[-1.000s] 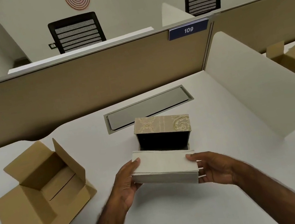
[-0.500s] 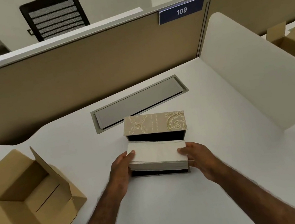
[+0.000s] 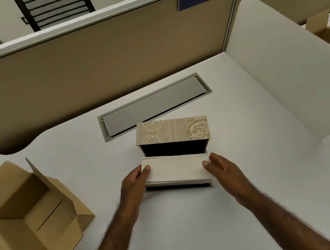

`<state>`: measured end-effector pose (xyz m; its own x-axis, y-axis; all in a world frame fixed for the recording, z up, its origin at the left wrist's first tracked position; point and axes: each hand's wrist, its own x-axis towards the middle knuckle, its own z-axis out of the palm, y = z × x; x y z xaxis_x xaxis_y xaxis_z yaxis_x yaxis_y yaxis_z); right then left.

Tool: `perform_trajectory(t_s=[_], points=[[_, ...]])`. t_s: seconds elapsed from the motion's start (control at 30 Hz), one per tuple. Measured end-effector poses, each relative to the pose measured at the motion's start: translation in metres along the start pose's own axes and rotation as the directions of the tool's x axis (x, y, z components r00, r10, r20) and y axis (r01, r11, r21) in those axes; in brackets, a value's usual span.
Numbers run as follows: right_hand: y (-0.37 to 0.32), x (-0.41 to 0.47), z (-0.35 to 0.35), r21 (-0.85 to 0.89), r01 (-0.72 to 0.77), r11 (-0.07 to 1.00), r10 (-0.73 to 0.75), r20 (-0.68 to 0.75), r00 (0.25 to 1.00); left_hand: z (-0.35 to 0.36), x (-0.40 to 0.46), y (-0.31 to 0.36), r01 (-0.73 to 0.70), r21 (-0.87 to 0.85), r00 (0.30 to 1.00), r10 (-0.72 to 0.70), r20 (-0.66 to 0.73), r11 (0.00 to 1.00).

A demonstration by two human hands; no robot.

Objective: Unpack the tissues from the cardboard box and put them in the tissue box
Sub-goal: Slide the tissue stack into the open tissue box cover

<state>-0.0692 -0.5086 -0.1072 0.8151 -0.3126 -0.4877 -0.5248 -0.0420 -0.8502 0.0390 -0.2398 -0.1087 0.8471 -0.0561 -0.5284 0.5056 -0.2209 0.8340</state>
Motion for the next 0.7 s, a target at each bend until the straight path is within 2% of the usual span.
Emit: perform_trajectory(t_s=[0.2, 0.5, 0.7], points=[[0.007, -0.020, 0.018, -0.064, 0.072, 0.995, -0.068, 0.060, 0.996, 0.009, -0.010, 0.003, -0.016, 0.063, 1.000, 0.017, -0.023, 0.998], [0.007, -0.016, 0.032, -0.041, -0.018, 0.999, 0.021, 0.058, 0.998, 0.017, -0.004, 0.006, -0.027, 0.132, 0.999, 0.033, -0.042, 0.991], [0.006, -0.015, 0.030, -0.051, 0.012, 0.999, -0.009, 0.060, 0.998, 0.014, -0.007, 0.005, -0.063, 0.208, 0.997, 0.069, -0.025, 0.976]])
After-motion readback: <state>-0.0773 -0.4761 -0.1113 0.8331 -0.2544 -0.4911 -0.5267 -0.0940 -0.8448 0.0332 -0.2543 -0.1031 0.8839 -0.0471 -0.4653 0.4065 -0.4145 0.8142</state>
